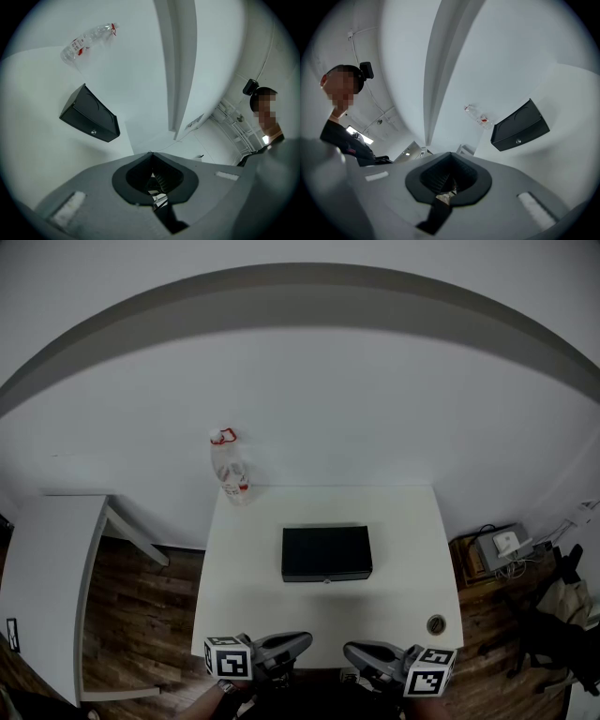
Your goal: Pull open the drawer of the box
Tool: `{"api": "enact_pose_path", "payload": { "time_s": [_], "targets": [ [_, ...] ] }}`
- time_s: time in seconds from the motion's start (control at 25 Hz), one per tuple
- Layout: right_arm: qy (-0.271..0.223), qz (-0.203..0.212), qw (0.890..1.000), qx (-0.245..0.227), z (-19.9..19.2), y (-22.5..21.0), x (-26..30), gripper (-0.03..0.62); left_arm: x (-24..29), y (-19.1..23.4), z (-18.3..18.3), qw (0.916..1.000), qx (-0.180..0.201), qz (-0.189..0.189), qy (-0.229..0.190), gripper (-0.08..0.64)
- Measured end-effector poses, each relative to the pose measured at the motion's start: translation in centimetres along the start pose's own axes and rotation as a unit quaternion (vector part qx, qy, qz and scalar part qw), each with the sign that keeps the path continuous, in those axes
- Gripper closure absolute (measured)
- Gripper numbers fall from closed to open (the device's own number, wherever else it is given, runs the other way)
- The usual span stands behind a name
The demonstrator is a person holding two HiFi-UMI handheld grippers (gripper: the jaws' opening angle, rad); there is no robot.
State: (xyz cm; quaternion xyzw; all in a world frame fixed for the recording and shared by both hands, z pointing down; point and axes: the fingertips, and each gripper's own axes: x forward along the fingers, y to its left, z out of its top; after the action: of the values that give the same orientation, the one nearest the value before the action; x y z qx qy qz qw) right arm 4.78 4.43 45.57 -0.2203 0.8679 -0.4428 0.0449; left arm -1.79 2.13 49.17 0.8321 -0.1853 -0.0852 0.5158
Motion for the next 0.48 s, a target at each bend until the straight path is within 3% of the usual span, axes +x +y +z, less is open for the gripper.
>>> {"api": "enact_pose_path", "payload": {
  "time_s": [0.48],
  "targets": [
    [-0.021, -0.014, 0.999, 0.022, 0.7, -1.3, -0.6, 0.588, -1.8, 6.5, 6.4, 0.9933, 0.034, 0.106, -0.032, 0.547]
  ]
}}
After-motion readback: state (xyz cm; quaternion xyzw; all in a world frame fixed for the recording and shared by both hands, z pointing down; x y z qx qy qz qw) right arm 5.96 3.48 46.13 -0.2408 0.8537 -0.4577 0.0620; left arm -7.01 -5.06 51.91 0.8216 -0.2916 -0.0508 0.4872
